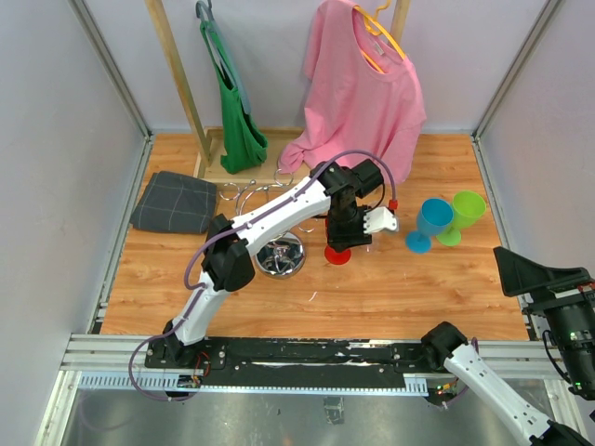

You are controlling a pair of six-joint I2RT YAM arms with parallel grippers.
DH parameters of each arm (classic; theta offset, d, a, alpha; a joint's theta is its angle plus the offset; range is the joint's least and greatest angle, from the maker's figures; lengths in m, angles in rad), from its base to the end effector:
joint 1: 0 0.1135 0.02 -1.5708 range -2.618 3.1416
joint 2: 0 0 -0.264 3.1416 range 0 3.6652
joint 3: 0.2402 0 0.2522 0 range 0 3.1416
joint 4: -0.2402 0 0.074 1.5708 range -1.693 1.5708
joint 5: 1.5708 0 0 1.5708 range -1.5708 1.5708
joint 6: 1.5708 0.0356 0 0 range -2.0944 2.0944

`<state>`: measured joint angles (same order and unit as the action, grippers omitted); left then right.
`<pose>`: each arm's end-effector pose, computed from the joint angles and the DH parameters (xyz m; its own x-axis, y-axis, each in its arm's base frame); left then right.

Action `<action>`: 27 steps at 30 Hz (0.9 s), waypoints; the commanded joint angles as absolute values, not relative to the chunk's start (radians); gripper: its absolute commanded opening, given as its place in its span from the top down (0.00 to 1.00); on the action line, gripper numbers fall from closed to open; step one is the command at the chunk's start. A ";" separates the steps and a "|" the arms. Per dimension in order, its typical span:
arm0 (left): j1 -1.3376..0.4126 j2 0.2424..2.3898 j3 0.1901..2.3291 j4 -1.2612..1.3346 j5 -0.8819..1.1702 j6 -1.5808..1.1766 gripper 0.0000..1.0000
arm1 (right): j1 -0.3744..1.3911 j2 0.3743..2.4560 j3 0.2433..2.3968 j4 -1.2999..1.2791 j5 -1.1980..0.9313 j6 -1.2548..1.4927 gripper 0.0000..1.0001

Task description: Take the wine glass off the wine glass rack

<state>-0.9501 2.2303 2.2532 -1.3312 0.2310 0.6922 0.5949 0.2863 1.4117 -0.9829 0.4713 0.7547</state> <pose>0.2571 -0.3736 0.2828 0.0951 0.9353 -0.3409 0.9947 -0.1028 -0.0046 -0.0549 -0.0567 0.4500 -0.0014 0.7361 -0.6769 -0.1732 0.6665 0.7251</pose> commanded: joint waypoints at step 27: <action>-0.800 1.857 2.513 -1.069 0.057 0.656 0.34 | 0.609 0.596 1.383 -0.794 0.464 0.544 0.02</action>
<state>-0.9611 2.0045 2.5038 -1.2430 0.0963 0.6971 0.5949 0.4259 1.3876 -0.8867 0.4603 0.6945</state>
